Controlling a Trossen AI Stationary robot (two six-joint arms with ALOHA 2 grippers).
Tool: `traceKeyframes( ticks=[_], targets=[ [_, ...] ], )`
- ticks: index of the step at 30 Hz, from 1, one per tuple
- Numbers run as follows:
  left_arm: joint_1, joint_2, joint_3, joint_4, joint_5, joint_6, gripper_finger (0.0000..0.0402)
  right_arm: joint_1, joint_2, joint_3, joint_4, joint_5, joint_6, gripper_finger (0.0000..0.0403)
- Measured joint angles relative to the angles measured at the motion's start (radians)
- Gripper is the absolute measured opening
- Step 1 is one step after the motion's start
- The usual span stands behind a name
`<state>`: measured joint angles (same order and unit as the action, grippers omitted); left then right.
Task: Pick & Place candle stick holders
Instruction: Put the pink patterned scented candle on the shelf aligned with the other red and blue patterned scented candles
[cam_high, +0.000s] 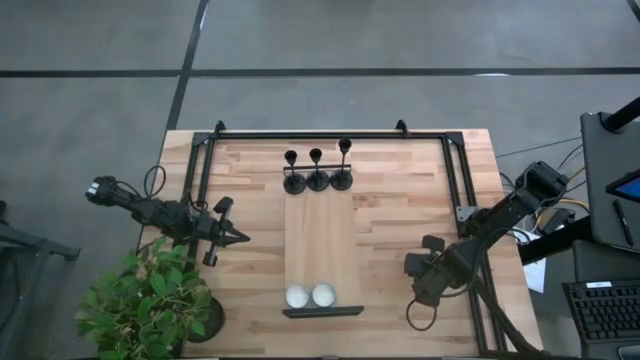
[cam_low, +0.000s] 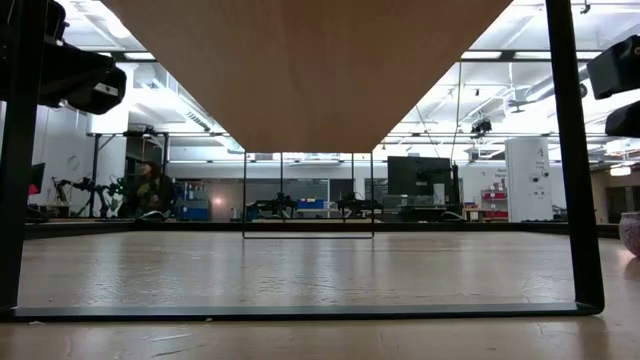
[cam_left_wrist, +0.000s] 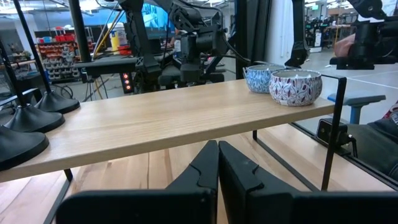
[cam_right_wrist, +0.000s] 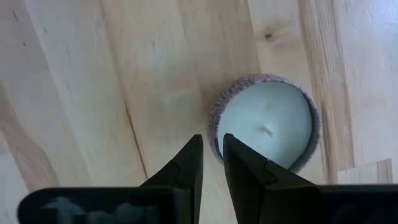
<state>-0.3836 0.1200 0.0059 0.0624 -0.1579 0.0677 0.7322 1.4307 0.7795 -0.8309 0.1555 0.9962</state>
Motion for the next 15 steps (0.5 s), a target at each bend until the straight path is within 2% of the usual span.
traceKeyframes(
  ticks=[15],
  targets=[
    [0.0, 0.0, 0.0, 0.0, 0.0, 0.0, 0.001, 0.0, 0.0, -0.019, 0.012, 0.001, -0.011, 0.0053]
  ],
)
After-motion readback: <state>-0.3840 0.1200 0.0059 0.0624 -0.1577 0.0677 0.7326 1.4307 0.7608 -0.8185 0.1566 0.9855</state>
